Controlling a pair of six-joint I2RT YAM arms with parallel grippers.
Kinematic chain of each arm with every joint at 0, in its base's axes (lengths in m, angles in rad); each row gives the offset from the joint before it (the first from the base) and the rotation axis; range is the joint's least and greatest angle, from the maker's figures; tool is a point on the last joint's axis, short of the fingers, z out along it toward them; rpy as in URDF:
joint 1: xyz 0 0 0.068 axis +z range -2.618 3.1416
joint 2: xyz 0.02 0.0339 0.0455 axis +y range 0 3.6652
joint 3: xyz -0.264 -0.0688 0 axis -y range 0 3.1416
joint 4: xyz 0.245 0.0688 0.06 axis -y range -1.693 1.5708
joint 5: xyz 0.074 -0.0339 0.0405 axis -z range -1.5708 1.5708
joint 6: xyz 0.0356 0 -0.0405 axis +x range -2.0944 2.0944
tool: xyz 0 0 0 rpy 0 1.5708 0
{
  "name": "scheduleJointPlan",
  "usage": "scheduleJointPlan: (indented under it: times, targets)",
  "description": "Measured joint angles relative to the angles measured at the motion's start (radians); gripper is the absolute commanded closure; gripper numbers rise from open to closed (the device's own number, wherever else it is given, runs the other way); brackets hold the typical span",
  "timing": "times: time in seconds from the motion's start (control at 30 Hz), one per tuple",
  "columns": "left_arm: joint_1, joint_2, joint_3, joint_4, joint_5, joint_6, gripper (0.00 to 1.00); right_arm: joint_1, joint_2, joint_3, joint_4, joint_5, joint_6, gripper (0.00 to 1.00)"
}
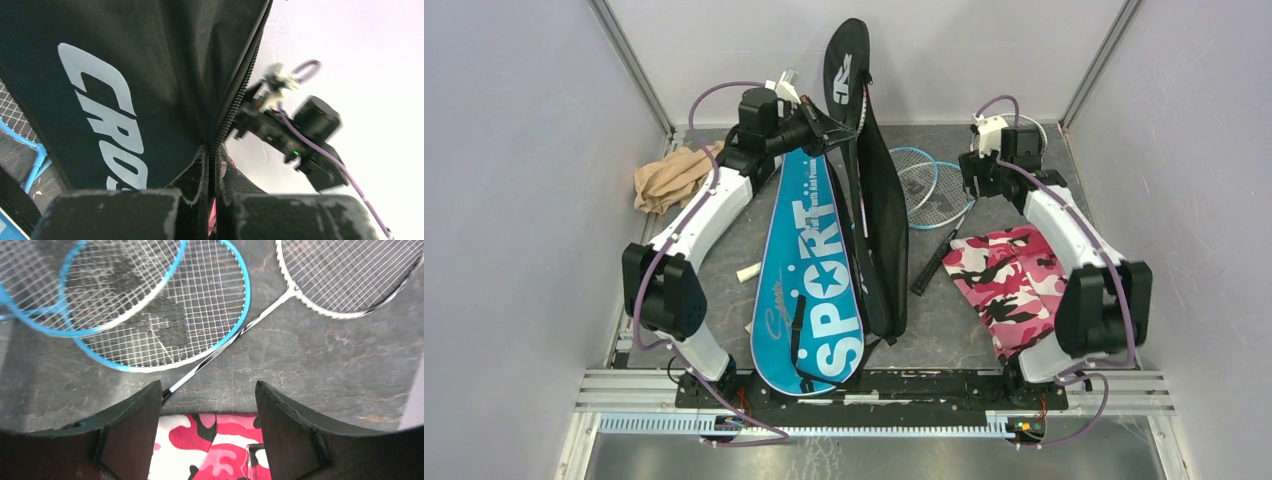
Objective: Pack up the badminton gear
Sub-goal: Pick up the racket from the center of the board.
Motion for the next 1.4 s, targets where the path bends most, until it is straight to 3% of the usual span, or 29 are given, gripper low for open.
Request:
scheduleJointPlan:
  times: [0.23,0.7,1.4]
  targets:
    - [0.000,-0.044,-0.003,-0.004,0.015,-0.001,0.98,-0.069,0.244,0.056,0.049,0.007,0.098,0.28]
    - [0.001,-0.044,-0.057,0.000,0.026,-0.001,0.98,-0.127,0.528,0.236,0.156,0.060,0.270,0.35]
    - [0.001,-0.056,-0.085,0.039,0.032,-0.003,0.98,-0.173,0.657,0.294,0.196,0.118,0.338,0.55]
